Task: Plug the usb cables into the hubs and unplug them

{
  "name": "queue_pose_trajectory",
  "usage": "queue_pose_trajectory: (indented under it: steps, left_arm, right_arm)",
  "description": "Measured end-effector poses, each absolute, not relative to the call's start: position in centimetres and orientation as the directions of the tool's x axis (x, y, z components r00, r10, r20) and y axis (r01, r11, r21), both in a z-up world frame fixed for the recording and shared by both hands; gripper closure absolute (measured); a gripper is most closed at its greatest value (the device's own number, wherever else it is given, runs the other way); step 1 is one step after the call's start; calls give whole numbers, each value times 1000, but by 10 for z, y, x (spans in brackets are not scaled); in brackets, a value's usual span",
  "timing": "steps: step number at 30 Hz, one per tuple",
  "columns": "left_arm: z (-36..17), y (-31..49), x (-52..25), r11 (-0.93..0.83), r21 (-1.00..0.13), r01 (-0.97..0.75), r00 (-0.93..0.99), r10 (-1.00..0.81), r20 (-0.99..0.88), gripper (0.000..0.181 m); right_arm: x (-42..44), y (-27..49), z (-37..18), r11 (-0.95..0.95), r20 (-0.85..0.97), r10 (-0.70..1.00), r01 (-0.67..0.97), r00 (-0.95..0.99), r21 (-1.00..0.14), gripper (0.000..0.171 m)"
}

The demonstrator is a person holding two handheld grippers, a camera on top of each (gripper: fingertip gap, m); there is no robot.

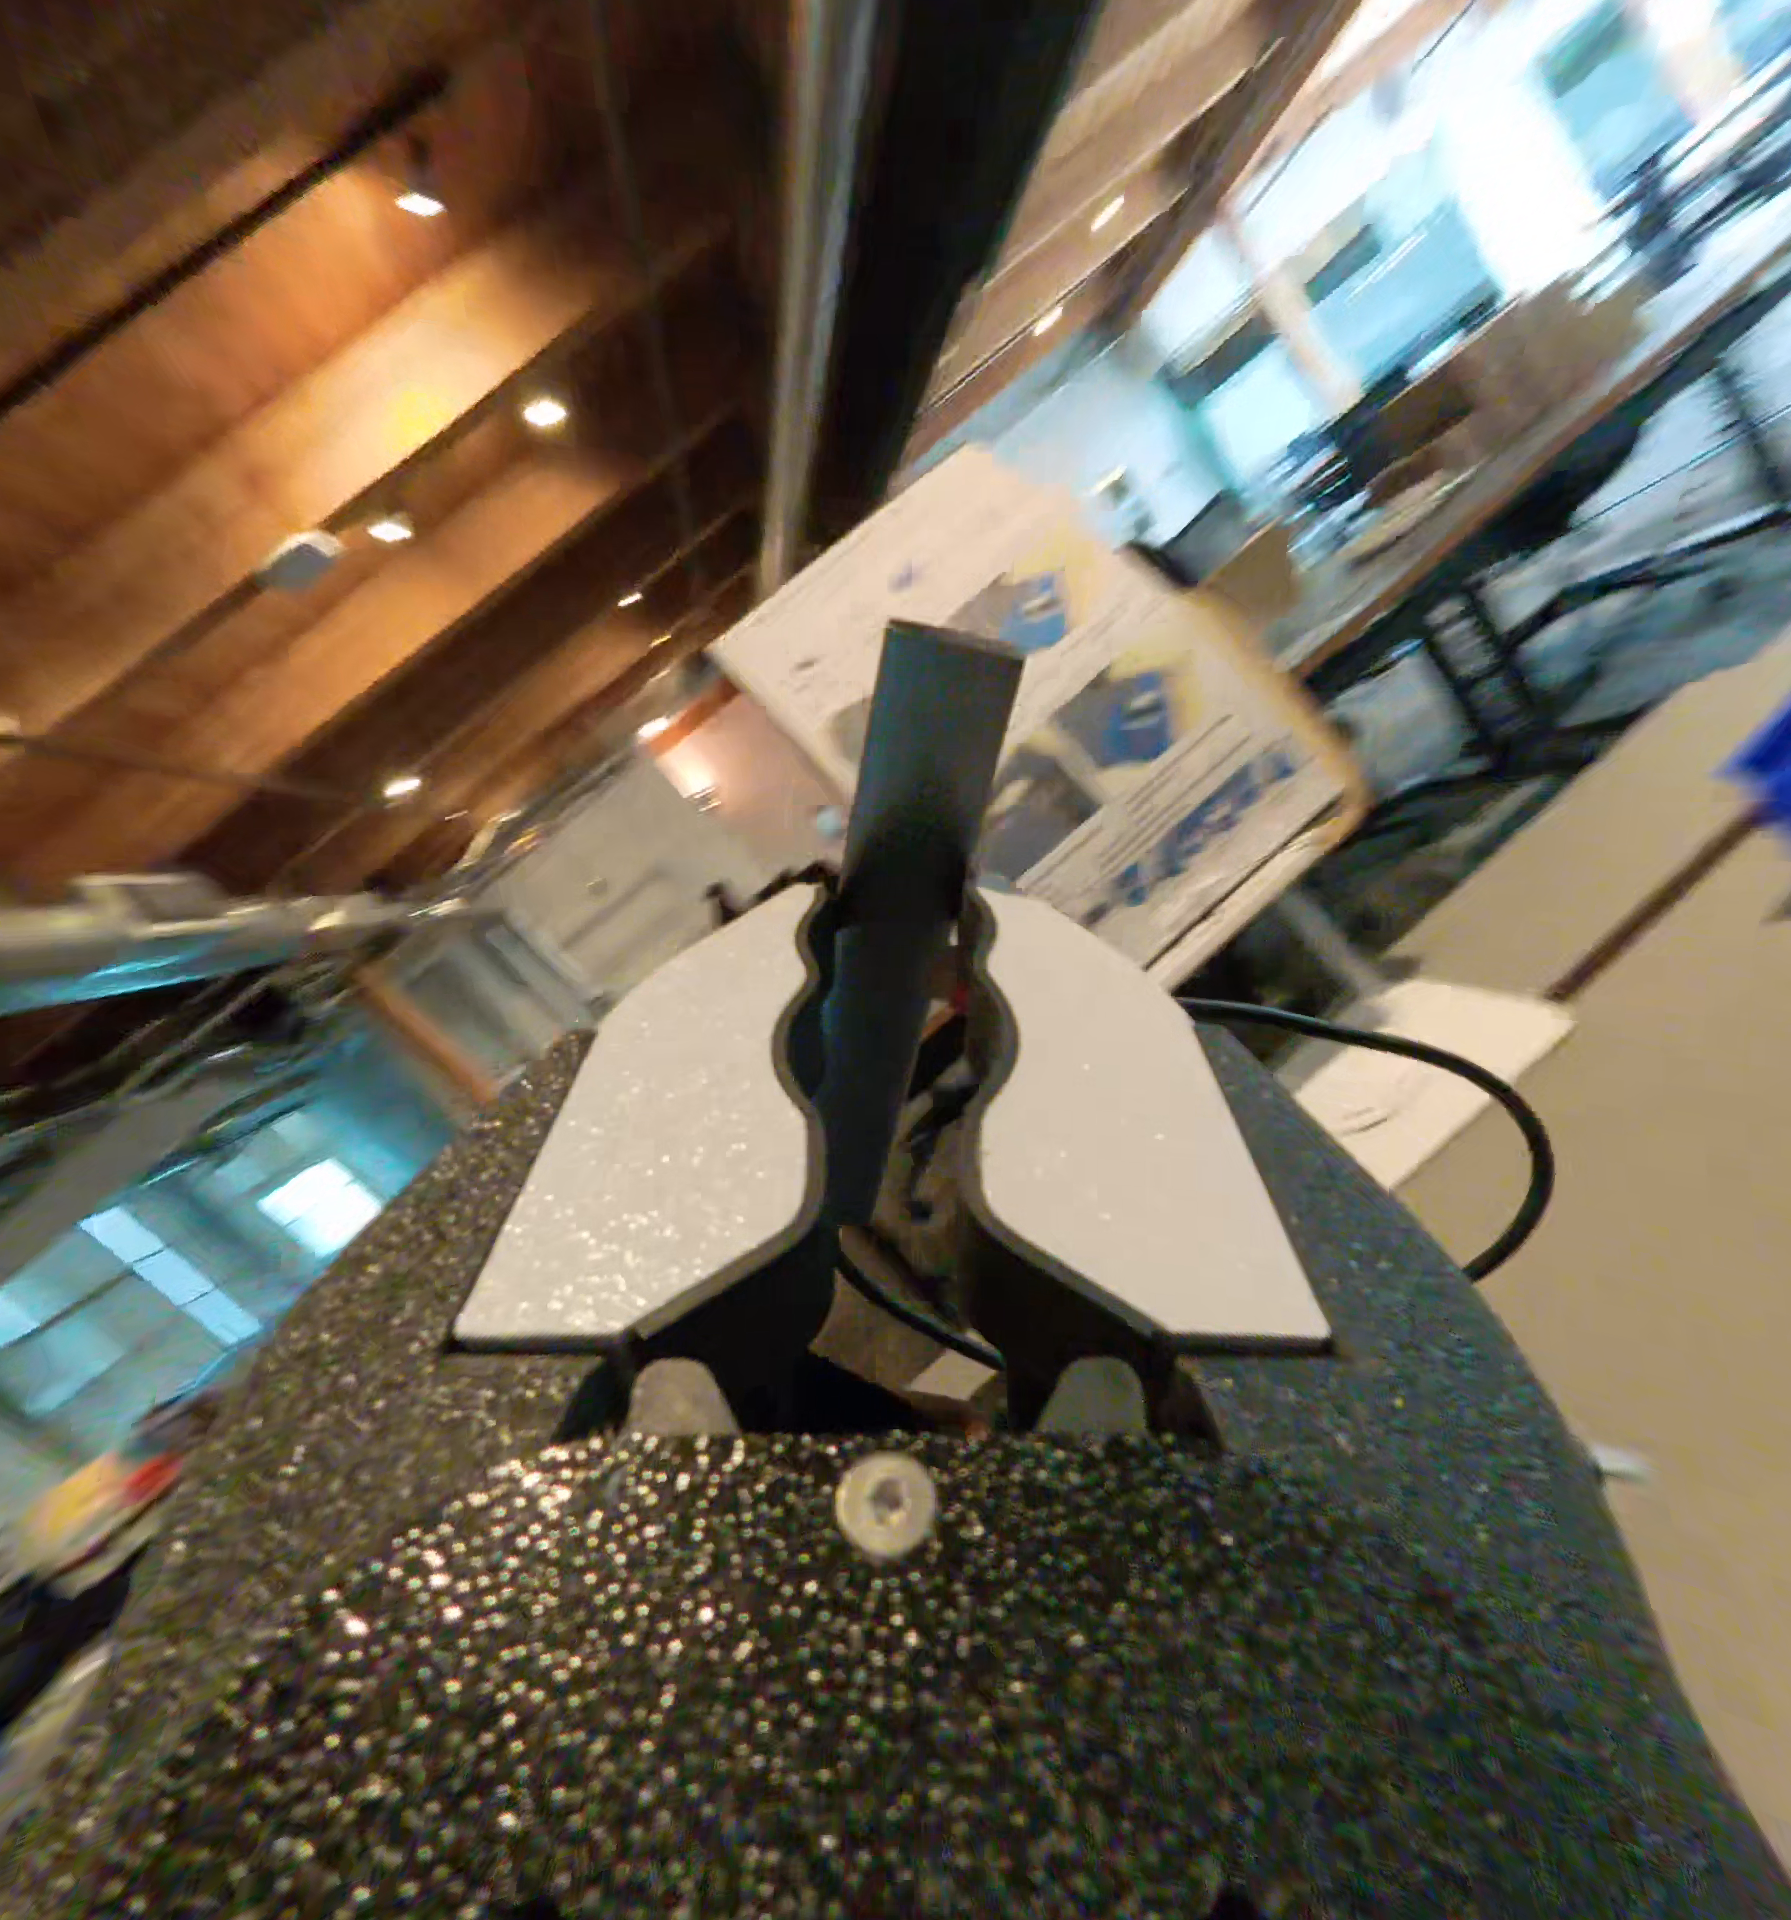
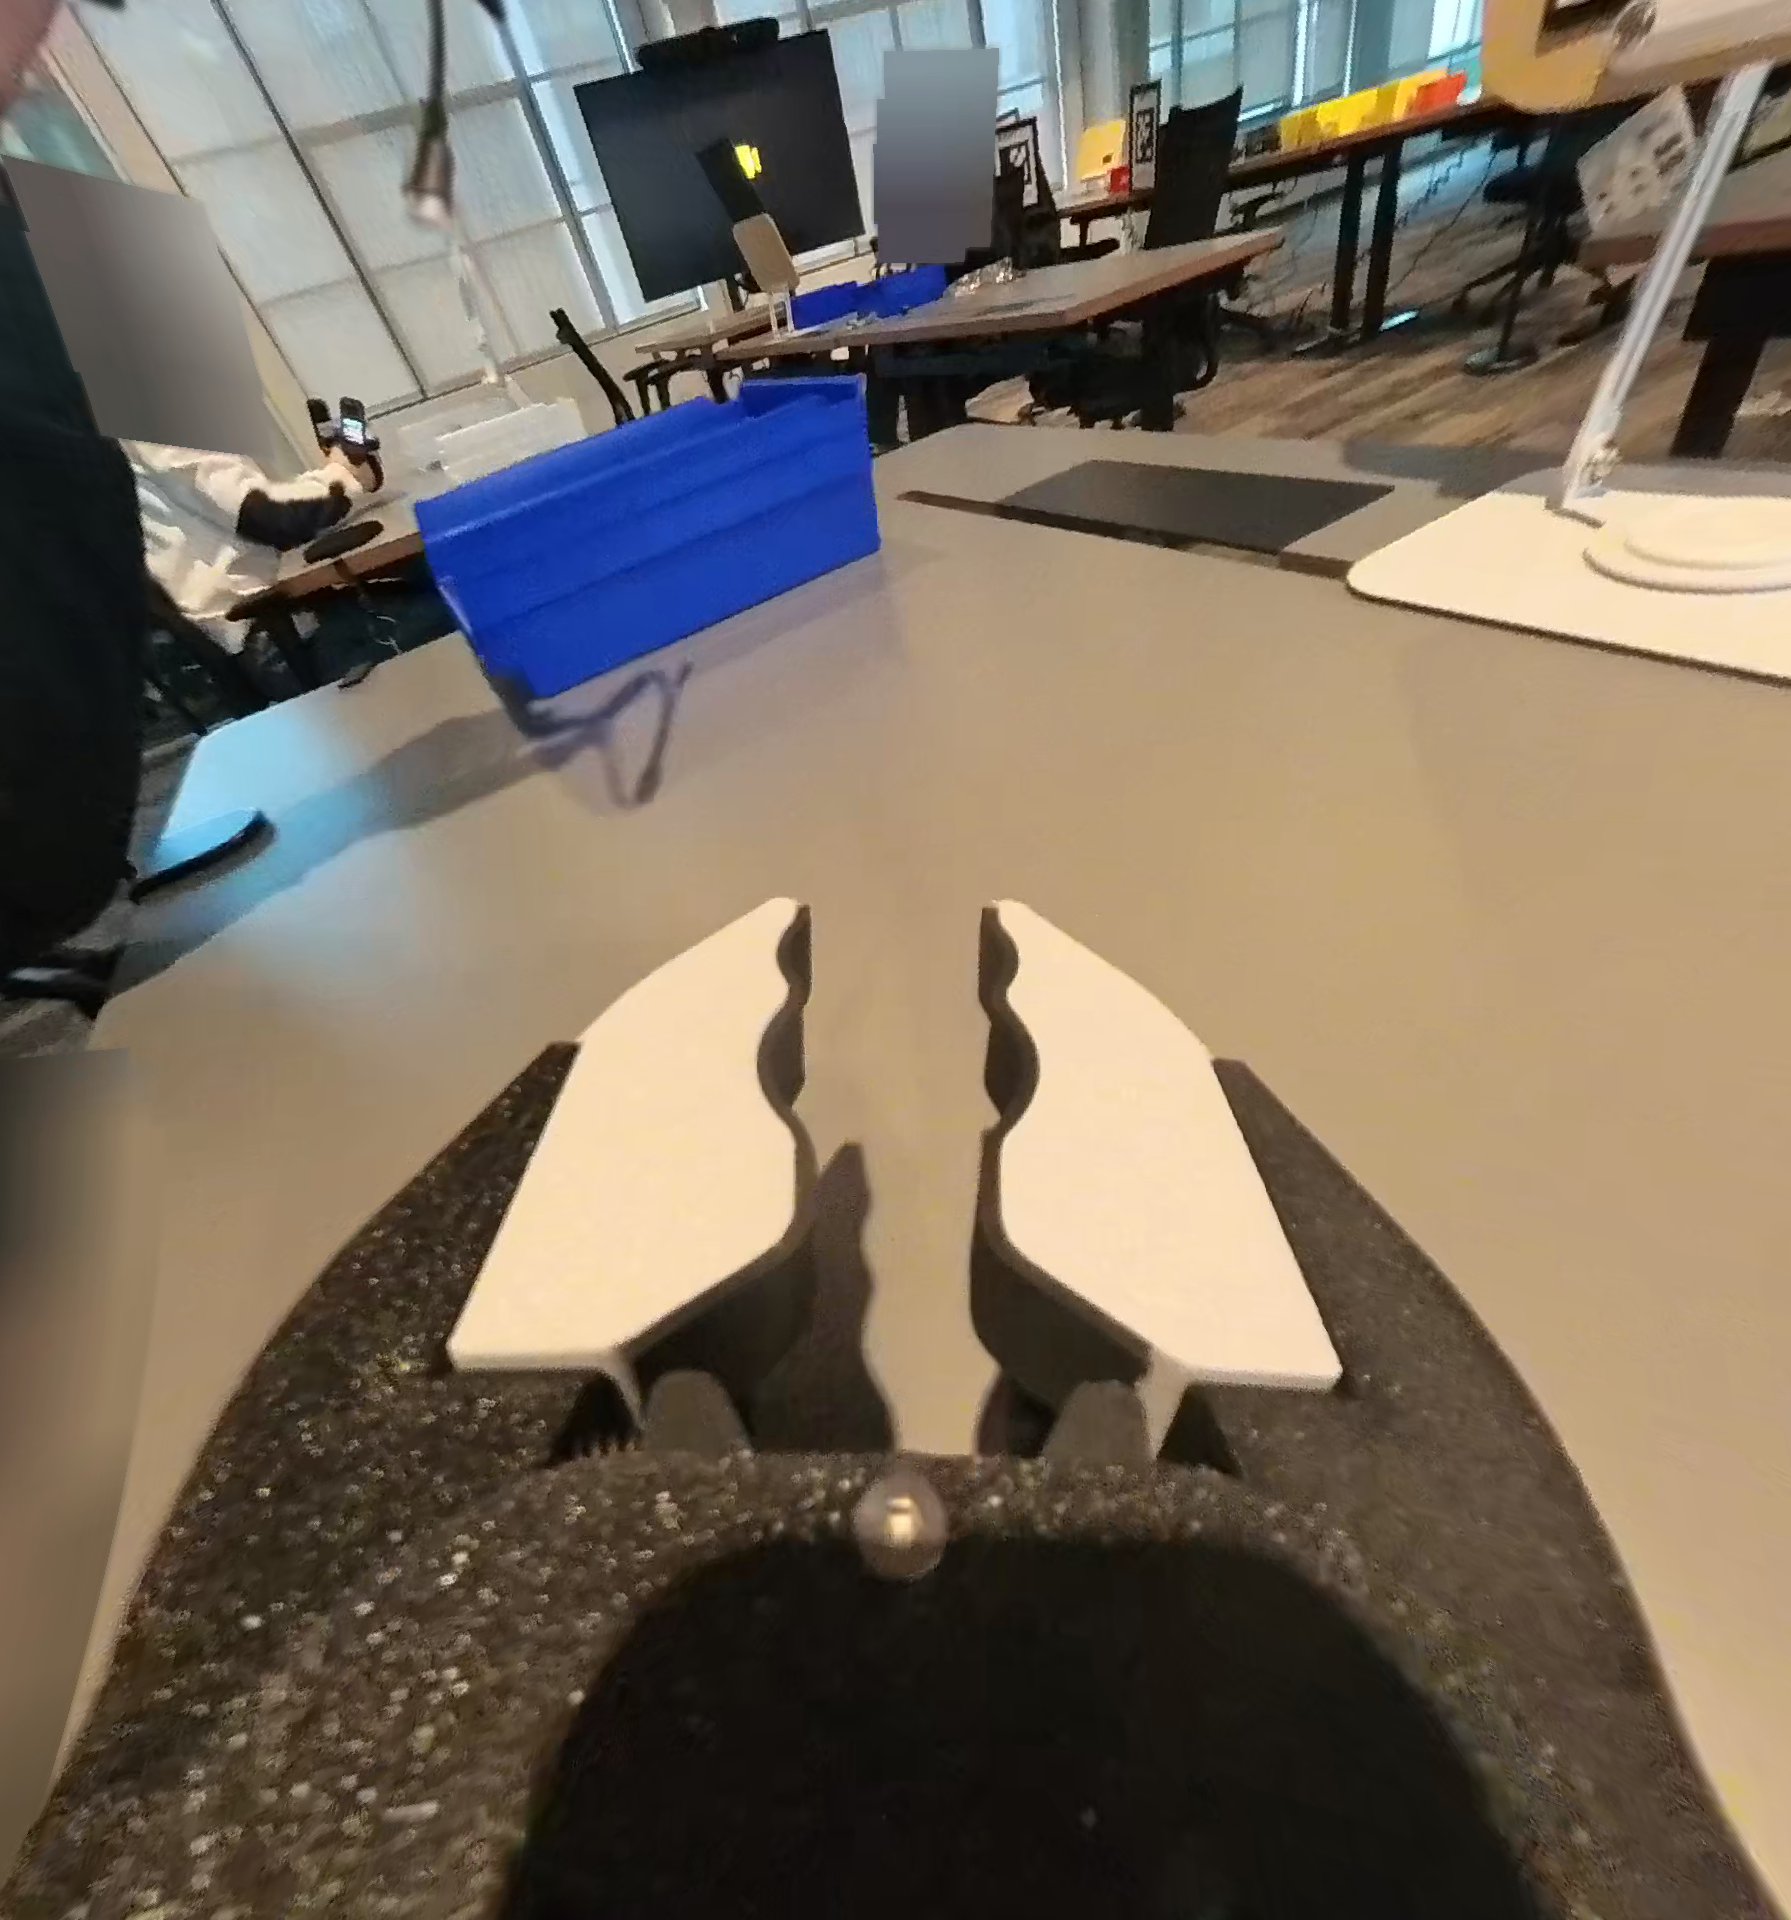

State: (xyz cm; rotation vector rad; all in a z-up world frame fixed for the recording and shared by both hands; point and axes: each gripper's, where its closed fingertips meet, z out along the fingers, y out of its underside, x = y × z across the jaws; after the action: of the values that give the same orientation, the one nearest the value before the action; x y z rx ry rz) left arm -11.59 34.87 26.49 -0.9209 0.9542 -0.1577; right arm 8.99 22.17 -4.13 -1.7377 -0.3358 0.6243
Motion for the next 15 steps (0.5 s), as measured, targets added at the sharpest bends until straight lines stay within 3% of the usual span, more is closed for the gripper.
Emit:
queue_pose_trajectory:
  steps: [4,8,11,15]
  left_arm:
    - [225,312,-48,504,-854,-133,431,-746,-507,159]
    - [128,304,7,263,-950,-169,282,-911,-302,159]
    - [55,293,35,137,-954,-265,214,-957,-197,159]
    - [7,276,47,121,-937,-328,236,-950,-205,159]
  right_arm:
    - [97,221,-36,-194,-164,499,-74,851,-978,140]
    - [107,221,-34,-169,-133,471,-59,872,-984,140]
    - [107,221,-31,-179,-181,480,-106,859,-978,139]
    - [102,220,-29,-202,-211,490,-126,846,-971,133]
